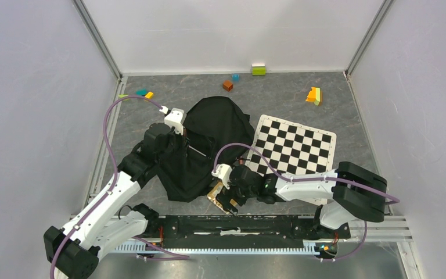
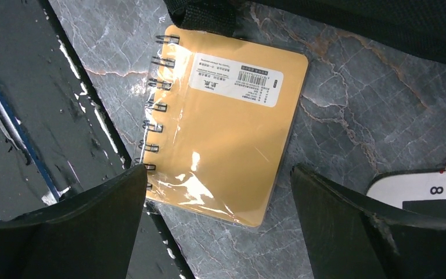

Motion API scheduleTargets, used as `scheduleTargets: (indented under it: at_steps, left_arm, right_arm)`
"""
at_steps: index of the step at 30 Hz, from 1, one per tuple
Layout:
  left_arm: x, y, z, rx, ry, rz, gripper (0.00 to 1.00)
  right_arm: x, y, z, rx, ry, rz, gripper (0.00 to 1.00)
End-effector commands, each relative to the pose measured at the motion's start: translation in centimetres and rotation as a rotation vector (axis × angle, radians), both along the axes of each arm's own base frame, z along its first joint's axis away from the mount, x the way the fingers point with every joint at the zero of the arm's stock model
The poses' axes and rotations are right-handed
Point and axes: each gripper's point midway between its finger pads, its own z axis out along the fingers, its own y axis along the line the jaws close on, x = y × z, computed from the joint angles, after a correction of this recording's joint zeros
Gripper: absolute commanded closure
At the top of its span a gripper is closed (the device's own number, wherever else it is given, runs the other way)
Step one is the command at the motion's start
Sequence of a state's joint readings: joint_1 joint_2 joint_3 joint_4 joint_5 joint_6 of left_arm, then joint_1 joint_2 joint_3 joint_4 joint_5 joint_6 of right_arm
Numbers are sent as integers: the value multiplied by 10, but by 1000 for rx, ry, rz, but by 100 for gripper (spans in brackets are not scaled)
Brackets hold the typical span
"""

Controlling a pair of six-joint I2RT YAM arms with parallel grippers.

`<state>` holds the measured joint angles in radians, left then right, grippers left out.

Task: Pack the student bag
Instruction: Pick up the stationery from the center of the board.

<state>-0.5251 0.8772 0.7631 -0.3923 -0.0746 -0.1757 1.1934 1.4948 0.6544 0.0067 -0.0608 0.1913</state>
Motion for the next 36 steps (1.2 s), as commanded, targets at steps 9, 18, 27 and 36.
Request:
scheduleTargets:
  at_steps: [9, 18, 27, 36]
  left_arm:
    - [6, -5, 30, -35, -79, -13, 87]
    - [-23, 5, 47, -161, 23, 97, 19]
    - [-87, -41, 16, -439, 284, 22, 22]
    - [-130, -92, -16, -478, 435, -50, 24]
  right_arm:
    - [0, -6, 9, 24, 65, -117, 10]
    - [16, -18, 33, 102, 76, -146, 2]
    - [35, -28, 39, 149, 103, -172, 2]
    - [37, -17, 34, 202, 131, -151, 16]
